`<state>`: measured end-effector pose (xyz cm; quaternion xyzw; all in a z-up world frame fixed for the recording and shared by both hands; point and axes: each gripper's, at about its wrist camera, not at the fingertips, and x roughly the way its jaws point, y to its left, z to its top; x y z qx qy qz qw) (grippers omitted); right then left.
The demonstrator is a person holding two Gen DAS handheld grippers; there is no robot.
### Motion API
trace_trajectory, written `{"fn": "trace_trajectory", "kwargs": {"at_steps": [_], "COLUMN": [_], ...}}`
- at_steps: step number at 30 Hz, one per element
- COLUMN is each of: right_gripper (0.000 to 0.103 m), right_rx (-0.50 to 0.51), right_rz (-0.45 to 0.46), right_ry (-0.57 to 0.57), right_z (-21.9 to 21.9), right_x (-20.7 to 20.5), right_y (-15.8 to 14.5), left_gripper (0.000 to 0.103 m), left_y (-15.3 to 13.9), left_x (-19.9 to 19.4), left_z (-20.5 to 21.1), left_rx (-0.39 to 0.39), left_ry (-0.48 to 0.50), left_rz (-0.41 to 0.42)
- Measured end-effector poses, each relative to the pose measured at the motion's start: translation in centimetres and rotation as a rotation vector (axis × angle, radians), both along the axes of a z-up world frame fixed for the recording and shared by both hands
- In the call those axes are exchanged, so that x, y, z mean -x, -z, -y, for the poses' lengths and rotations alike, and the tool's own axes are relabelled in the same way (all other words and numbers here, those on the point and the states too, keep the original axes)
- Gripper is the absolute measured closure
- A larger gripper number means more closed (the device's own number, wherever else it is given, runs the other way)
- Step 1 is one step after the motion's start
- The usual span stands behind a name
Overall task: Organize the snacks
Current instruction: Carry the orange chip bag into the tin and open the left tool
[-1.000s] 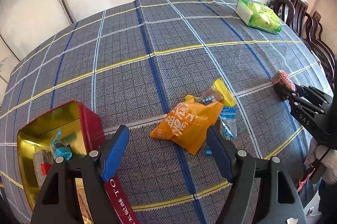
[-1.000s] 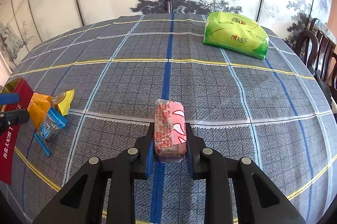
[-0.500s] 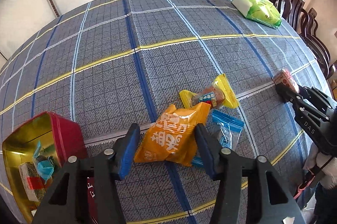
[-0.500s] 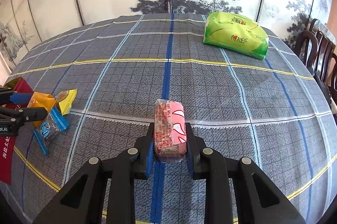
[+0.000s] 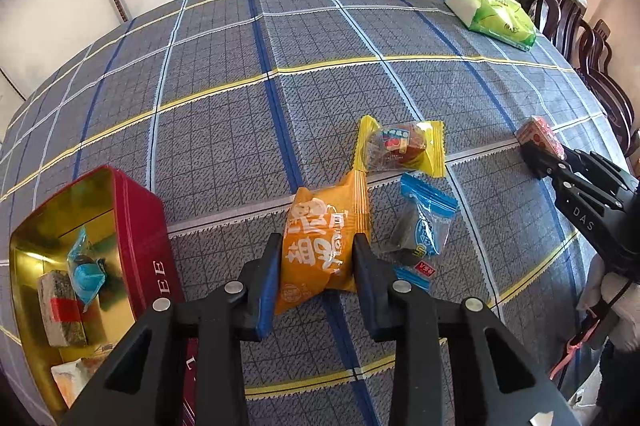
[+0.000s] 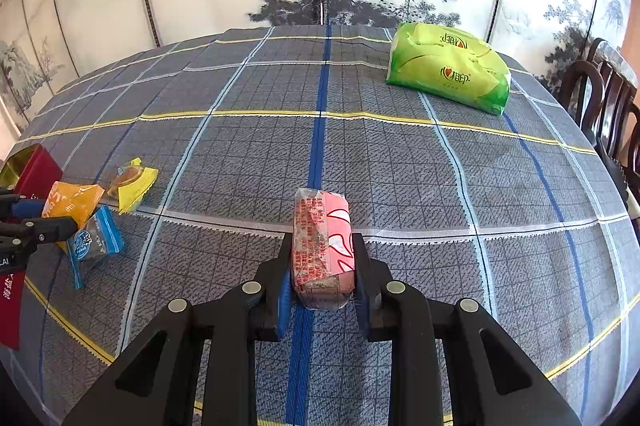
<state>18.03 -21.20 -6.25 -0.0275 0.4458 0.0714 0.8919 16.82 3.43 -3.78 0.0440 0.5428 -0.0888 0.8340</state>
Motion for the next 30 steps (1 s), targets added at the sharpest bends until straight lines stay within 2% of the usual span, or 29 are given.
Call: {"fn": "trace_trajectory", "kwargs": {"at_steps": [12,19,25,30], "right_gripper": [0.076,0.076,0.076,0.076], "right_rx": [0.005,0.007,0.009,0.009], "right_rz": [0.0,0.0,0.0,0.0], "right_ry": [-0.001,-0.001,-0.001,-0.001], "right_z": [-0.1,-0.1,-0.1,-0.1], "right_x": [0.0,0.1,0.1,0.1], "right_y": [0.0,0.0,0.0,0.0], "left_gripper": [0.073,0.073,0.073,0.073], "left_y": [-2.0,-4.5,-7.2,-7.5], "left_x": [2.3,3.7,4.4,4.1], "left_z": [-0.9,-2.4,-5.5,-9.6], "left_rx": [0.027,0.059,0.052,0.021], "left_ry": [-0.036,-0.066,-0.112,-0.195], "left_rz": [0.012,0.05,0.115,0.128]}}
